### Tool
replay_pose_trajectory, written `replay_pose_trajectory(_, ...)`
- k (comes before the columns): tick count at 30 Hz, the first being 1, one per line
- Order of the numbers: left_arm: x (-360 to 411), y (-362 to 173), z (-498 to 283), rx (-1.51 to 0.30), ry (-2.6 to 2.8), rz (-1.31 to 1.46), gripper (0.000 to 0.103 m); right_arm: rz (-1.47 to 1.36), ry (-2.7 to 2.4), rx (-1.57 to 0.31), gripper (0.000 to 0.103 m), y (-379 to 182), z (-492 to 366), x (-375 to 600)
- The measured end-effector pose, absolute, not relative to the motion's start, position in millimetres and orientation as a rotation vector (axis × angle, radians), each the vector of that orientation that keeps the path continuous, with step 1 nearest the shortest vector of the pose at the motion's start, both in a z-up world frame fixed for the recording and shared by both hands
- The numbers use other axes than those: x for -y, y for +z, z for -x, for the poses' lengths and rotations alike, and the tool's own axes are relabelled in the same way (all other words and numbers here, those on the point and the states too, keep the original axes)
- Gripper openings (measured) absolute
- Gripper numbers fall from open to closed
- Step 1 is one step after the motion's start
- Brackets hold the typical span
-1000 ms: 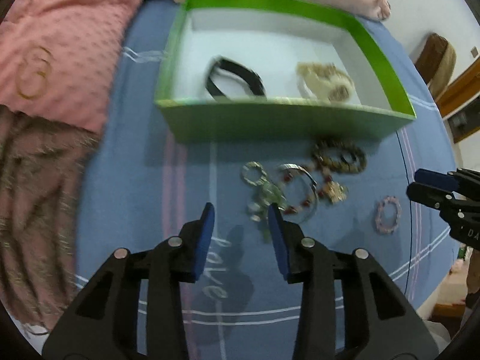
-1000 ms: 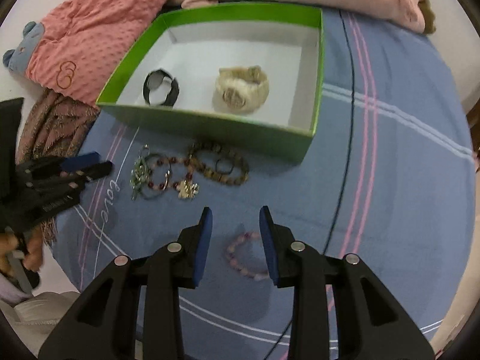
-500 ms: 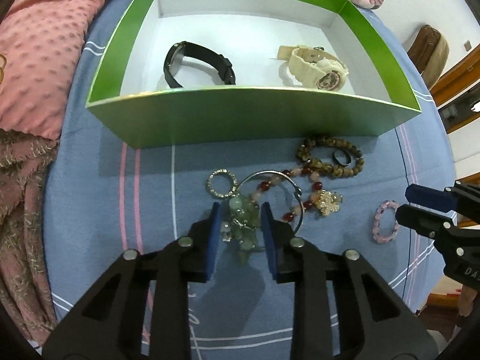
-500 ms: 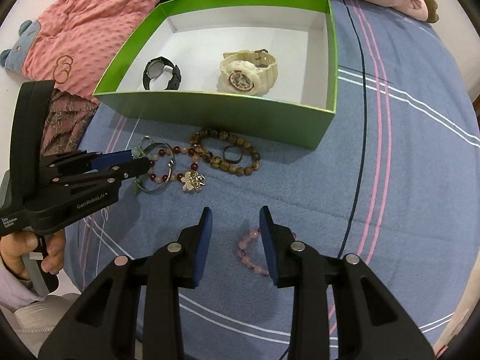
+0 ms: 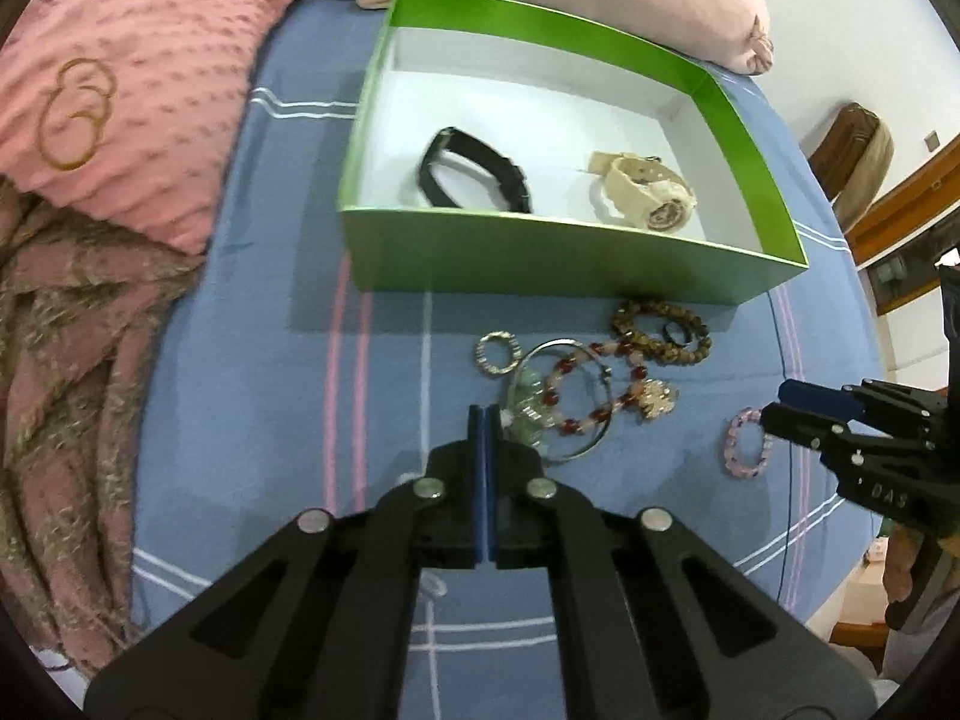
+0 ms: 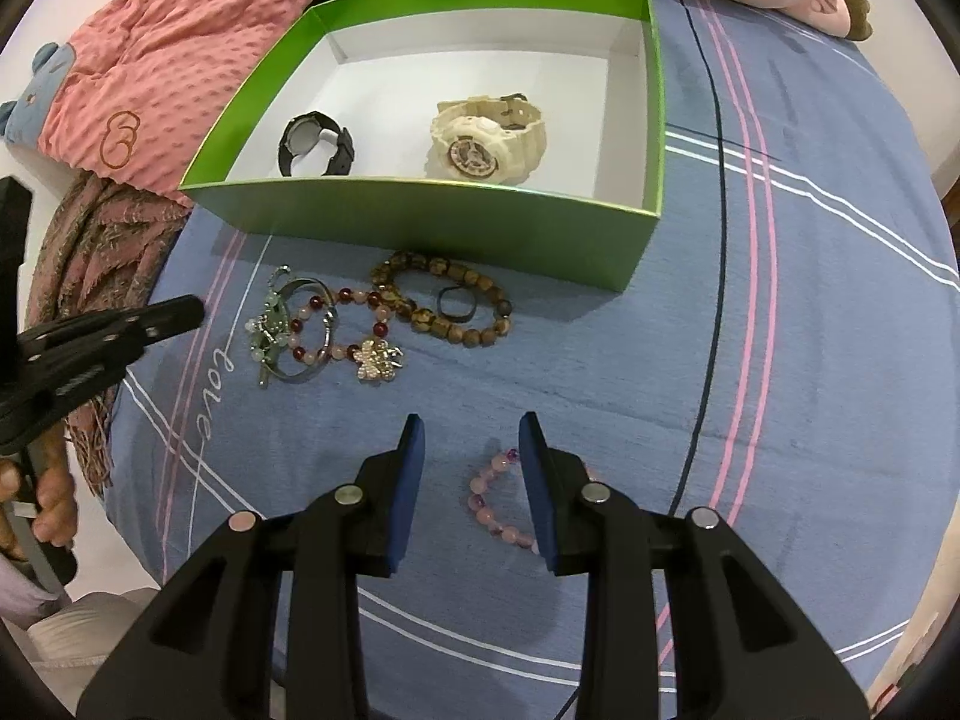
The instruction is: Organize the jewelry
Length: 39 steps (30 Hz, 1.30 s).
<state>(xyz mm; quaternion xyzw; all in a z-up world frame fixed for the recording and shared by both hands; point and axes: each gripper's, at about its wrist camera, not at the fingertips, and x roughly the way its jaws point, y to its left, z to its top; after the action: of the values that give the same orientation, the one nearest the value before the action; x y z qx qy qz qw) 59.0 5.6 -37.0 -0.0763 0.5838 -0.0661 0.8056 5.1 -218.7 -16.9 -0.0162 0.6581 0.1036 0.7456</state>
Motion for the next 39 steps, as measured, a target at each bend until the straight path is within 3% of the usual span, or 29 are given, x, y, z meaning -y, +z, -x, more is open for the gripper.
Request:
replay_pose_trajectory(7, 15, -51, -49, -1.293, -0.205, 0.131, 0.001, 0.035, 0.232, -1.444, 0.034, -18, -2, 215)
replay_pose_trajectory(17, 28, -69, -44, -1.351, -0.241, 0.122, 0.012, 0.021, 0.208, -1.450, 0.036, -20, -1, 223)
replay_pose_trajectory(22, 39, -75, -48, -1.352, -0.226, 0.073, 0.012, 0.024, 0.196, -1.462, 0.037, -23, 3, 226)
replay_pose_trajectory(23, 41, -76, -49, -1.353, -0.226, 0.065, 0.012, 0.029, 0.191, -1.464, 0.041, -24, 4, 227)
replay_pose_trajectory(25, 44, -77, -50, -1.357, -0.228, 0.063, 0.012, 0.054, 0.178, -1.460, 0.062, -23, 8, 231)
replay_pose_trajectory(26, 45, -78, -50, -1.359, -0.226, 0.060, 0.012, 0.065, 0.177, -1.462, 0.063, -23, 10, 232)
replay_pose_trajectory(37, 48, -82, -55, -1.363, -0.220, 0.060, 0.012, 0.079, 0.134, -1.517, 0.063, -44, 15, 246)
replay_pose_trajectory(38, 49, -82, -55, -1.361, -0.218, 0.053, 0.012, 0.084, 0.129, -1.515, 0.061, -44, 15, 247)
replay_pose_trajectory(39, 48, -82, -55, -1.359, -0.220, 0.048, 0.012, 0.093, 0.123, -1.519, 0.053, -46, 15, 247)
